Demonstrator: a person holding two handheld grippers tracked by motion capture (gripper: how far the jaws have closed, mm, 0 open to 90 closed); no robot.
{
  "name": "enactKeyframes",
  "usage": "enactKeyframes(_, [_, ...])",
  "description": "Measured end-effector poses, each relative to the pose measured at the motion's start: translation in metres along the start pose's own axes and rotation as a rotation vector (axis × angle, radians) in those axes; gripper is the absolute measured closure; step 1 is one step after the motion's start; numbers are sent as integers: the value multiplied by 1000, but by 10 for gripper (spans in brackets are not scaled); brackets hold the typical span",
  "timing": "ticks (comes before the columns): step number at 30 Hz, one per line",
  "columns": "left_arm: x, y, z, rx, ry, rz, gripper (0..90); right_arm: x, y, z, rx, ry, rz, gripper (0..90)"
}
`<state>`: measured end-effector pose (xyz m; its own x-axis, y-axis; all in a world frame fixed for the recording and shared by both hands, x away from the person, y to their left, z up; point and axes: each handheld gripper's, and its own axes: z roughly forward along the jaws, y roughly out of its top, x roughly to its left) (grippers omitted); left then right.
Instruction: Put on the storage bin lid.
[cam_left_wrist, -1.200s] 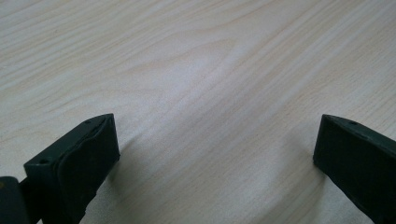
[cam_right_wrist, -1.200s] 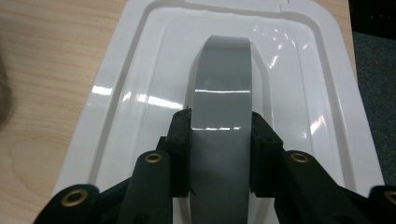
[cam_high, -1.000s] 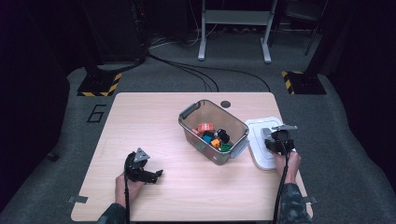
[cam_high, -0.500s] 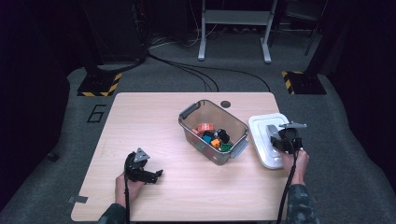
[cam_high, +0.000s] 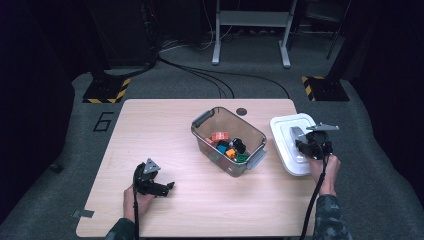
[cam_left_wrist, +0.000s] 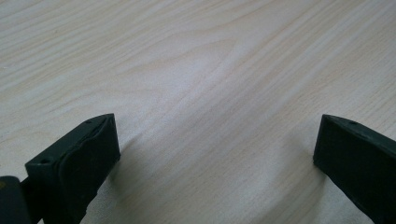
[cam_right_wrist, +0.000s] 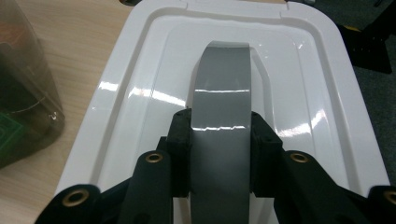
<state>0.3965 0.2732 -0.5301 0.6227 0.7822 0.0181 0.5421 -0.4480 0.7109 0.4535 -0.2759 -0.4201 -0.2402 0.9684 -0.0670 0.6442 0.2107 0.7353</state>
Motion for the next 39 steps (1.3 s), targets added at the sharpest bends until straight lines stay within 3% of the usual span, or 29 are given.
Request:
enactKeyframes(25, [0,0,0,0,0,-1,3,-3,45,-33,-59,25,-54,673])
enactKeyframes(39, [0,0,0,0,-1,-1,3,16,69,-44,-86,84,-106,673])
